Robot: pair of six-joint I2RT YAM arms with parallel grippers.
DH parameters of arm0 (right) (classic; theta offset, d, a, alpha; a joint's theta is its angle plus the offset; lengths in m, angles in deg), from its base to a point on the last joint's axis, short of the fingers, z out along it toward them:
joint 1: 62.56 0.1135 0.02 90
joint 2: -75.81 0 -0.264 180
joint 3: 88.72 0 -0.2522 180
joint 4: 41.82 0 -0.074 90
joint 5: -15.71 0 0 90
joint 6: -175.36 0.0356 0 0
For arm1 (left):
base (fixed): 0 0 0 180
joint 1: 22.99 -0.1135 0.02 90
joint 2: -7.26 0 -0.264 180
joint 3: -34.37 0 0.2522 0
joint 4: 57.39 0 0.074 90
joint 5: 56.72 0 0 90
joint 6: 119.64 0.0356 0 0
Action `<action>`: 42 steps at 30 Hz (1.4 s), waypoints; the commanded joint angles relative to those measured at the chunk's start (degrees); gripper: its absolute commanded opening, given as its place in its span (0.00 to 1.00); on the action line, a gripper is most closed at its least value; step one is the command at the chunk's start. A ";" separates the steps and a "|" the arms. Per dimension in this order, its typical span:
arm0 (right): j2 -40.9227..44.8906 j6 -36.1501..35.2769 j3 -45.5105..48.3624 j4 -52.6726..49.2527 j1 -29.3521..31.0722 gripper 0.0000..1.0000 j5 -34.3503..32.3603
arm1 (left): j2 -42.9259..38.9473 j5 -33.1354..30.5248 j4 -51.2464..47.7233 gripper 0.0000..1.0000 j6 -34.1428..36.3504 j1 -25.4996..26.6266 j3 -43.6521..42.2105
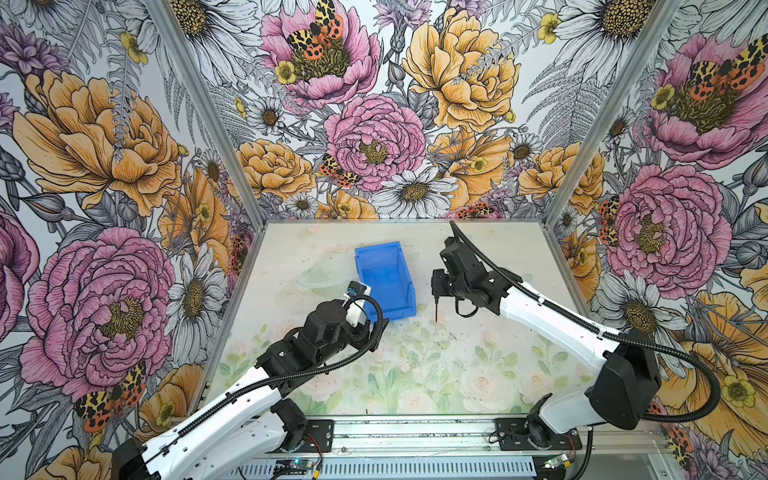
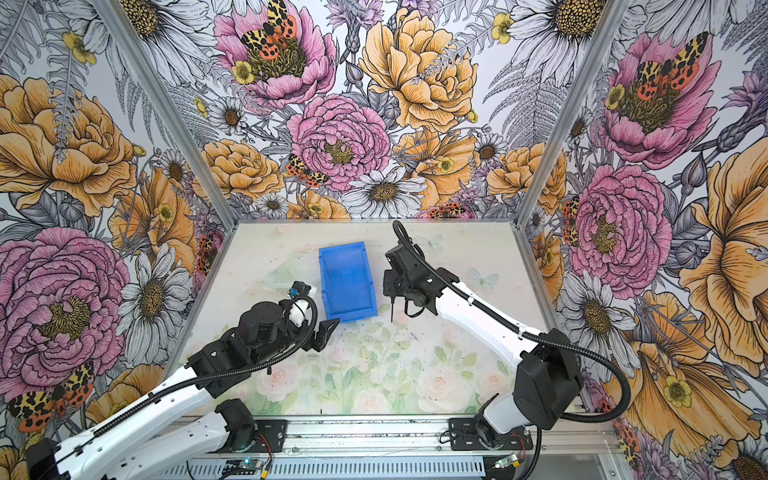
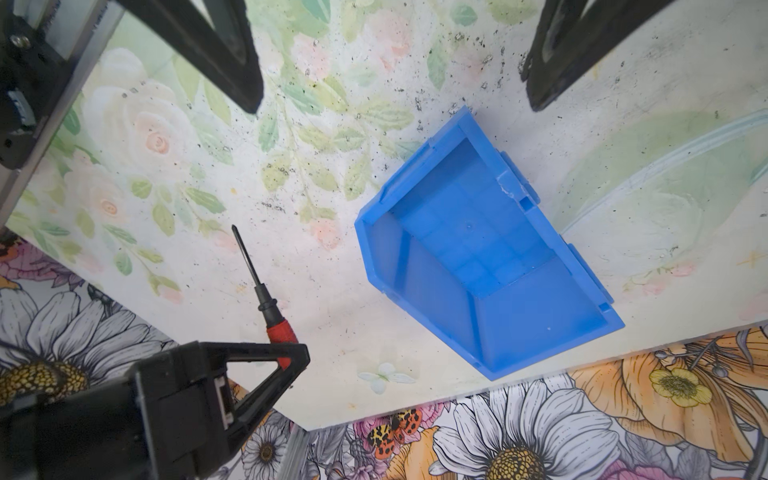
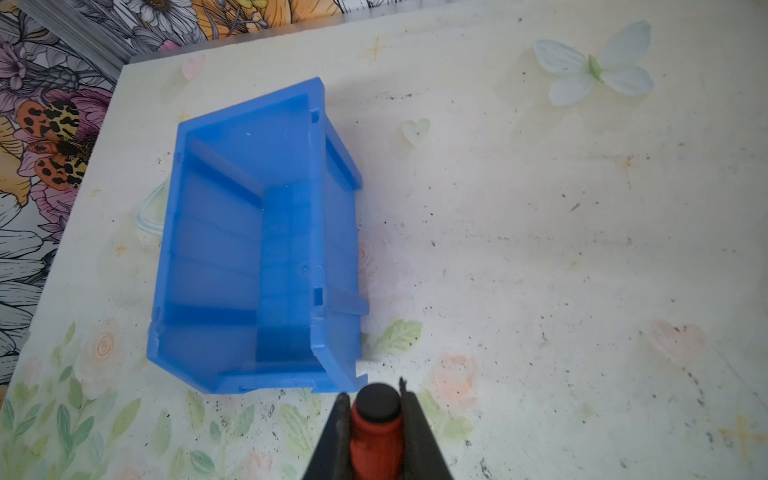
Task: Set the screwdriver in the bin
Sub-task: 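Lift the screwdriver with the right gripper and carry it over the blue bin, then lower the screwdriver into the blue bin and open the right gripper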
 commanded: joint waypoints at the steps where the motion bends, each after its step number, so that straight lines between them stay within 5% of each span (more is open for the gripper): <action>1: -3.42 -4.15 -5.45 -0.15 0.56 0.00 2.05 | -0.58 1.38 3.48 0.99 -2.56 -1.99 -0.65; 11: -15.11 -6.66 -20.21 -0.41 1.65 0.00 3.31 | -1.66 0.94 3.10 0.99 -5.37 -4.27 -2.04; 18: -25.87 -3.10 -28.96 -0.41 2.53 0.00 3.54 | -1.54 -0.88 -0.13 0.99 -11.55 -11.63 -2.19; 42: -49.20 -7.40 -46.64 -1.28 4.47 0.00 5.10 | -1.13 5.40 -1.06 0.99 -9.78 -21.66 -2.49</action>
